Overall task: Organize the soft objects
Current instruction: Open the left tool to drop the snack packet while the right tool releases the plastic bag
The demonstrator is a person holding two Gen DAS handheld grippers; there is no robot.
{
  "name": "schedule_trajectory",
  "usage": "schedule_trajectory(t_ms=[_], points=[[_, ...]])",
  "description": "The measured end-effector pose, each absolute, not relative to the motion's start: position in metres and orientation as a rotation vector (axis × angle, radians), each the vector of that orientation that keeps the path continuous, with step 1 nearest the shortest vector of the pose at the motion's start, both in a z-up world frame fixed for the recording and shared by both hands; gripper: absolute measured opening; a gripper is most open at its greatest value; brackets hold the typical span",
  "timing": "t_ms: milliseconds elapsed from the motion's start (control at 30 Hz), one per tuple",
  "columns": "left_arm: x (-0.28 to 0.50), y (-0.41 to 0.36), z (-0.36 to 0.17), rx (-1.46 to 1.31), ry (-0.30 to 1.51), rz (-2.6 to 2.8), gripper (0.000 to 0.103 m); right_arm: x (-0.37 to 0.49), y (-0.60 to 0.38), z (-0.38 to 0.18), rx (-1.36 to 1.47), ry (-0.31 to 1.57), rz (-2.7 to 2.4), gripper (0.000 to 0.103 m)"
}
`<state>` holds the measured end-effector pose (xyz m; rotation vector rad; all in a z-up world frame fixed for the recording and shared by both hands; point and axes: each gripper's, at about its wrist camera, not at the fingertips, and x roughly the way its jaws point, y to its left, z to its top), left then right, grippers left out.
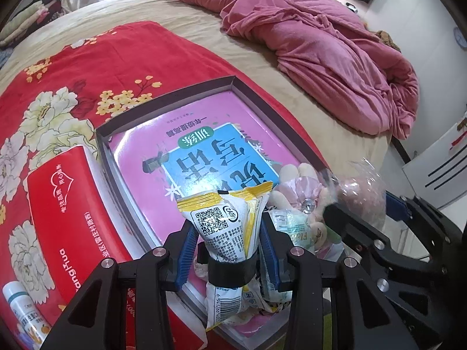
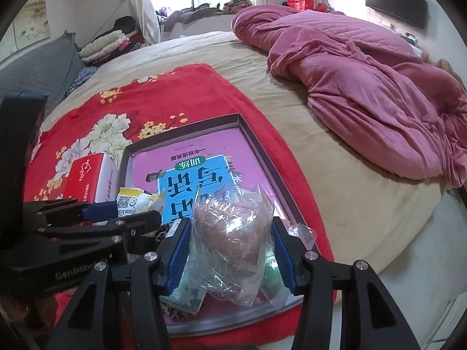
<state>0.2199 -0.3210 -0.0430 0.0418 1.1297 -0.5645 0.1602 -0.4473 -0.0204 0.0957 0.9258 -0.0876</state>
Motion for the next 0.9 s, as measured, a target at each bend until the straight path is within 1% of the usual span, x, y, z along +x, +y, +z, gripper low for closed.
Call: schedule_trajectory(t_ms=[467, 667, 900], points=[[0.227, -0.317, -0.053, 0.038, 1.145, -0.563, 0.043, 0.18, -0.451, -0.051, 0.077, 0.988, -0.071, 0.055], [0.228, -0.317, -0.052, 0.04, 1.146, -0.56, 0.043, 0.179, -0.45, -0.055, 0.049, 0.978, -0.074, 0.055], [0.231, -0.325, -0.053, 0.057, 1.151, -0.561, 0.043, 0.177, -0.438, -0.057, -0.047, 0.971, -0.047, 0.059]])
